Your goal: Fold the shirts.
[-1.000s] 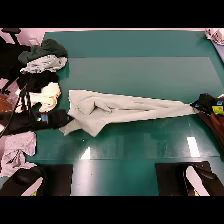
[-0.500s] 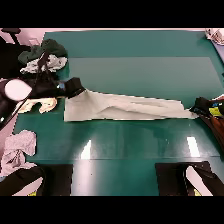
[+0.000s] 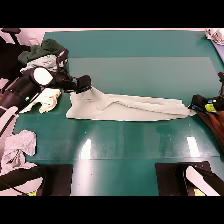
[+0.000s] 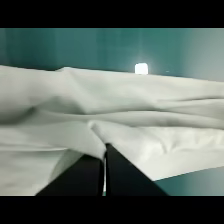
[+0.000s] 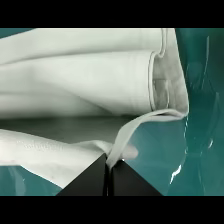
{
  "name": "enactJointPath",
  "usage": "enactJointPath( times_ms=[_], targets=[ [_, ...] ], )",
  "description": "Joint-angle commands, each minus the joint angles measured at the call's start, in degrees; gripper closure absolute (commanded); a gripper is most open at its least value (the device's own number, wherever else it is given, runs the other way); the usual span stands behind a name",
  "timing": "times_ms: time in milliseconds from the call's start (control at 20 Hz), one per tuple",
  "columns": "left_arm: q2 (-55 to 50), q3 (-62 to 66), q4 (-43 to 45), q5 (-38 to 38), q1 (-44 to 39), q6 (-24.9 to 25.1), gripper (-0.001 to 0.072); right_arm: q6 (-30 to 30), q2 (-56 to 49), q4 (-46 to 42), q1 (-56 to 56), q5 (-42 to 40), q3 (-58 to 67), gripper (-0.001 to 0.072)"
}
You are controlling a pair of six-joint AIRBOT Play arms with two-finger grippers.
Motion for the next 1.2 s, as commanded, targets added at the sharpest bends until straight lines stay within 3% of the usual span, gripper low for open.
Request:
enactJointPath(
  times_ms=[0, 400, 750, 1050, 1100, 1150],
  targets=[
    [-2.56, 0.37, 4.9, -2.64, 0.0, 0.28, 0.0681, -1.64, -4.76, 0.11, 1.31, -4.37, 0.0, 0.0688],
    [-3.34, 0.33, 14.14, -1.73, 0.0, -3.06, 0.068, -3.1, -12.85, 0.07, 8.74, -14.78, 0.11, 0.0688],
    [-6.25, 0.33, 13.88, -0.22, -0.02, -3.26, 0.068, -2.95, -8.17, 0.37, 6.6, -21.29, 0.13, 0.0688],
    [-6.6, 0.33, 13.84, 2.05, 0.0, -3.3, 0.0679, -3.04, -13.09, 3.61, 6.27, -21.31, 0.13, 0.0687],
    [-6.84, 0.33, 13.79, 1.86, -0.02, -3.32, 0.0627, -3.13, -13.9, 6.08, 6.25, -21.75, 0.13, 0.0687],
    [-7.08, 0.33, 13.79, 1.64, -0.02, -3.39, 0.0481, -3.26, -14.36, 8.41, 6.25, -22.47, 0.13, 0.0687]
  ],
)
